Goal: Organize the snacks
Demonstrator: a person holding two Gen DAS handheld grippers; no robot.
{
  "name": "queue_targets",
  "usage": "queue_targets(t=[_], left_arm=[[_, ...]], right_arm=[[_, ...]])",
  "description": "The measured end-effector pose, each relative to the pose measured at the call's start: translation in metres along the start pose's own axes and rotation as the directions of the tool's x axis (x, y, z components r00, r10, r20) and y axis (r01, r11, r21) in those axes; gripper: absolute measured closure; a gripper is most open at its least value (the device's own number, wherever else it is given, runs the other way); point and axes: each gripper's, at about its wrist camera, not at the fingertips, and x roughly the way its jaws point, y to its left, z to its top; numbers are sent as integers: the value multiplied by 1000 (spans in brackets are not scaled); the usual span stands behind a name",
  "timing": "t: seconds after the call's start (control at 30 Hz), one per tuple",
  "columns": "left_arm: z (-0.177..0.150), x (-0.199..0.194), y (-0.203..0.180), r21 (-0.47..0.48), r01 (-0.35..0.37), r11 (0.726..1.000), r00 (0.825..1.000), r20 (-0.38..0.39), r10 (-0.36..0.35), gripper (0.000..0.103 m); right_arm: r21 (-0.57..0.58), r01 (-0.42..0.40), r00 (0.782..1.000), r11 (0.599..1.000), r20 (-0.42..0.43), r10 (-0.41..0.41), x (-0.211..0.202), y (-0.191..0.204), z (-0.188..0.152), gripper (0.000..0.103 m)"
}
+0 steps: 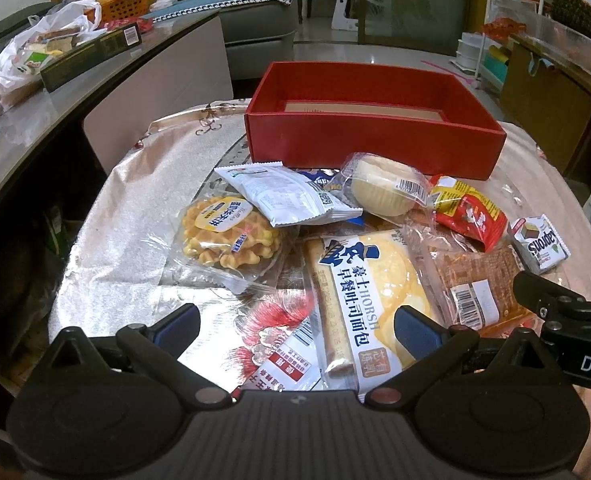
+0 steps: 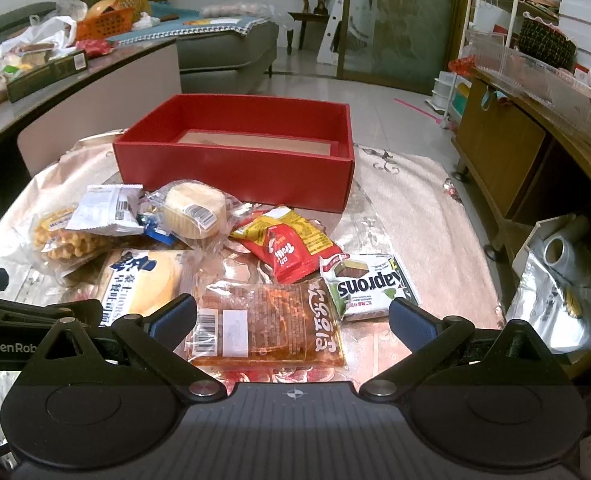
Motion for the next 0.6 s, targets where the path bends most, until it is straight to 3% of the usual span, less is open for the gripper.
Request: queue_targets(t=[0.6], left_arm=[[-1,0,0,7,-5,1000,1000,0,5,5]], right_arm=[[-2,-1,1000,1000,-6,1,1,0,-2,0]])
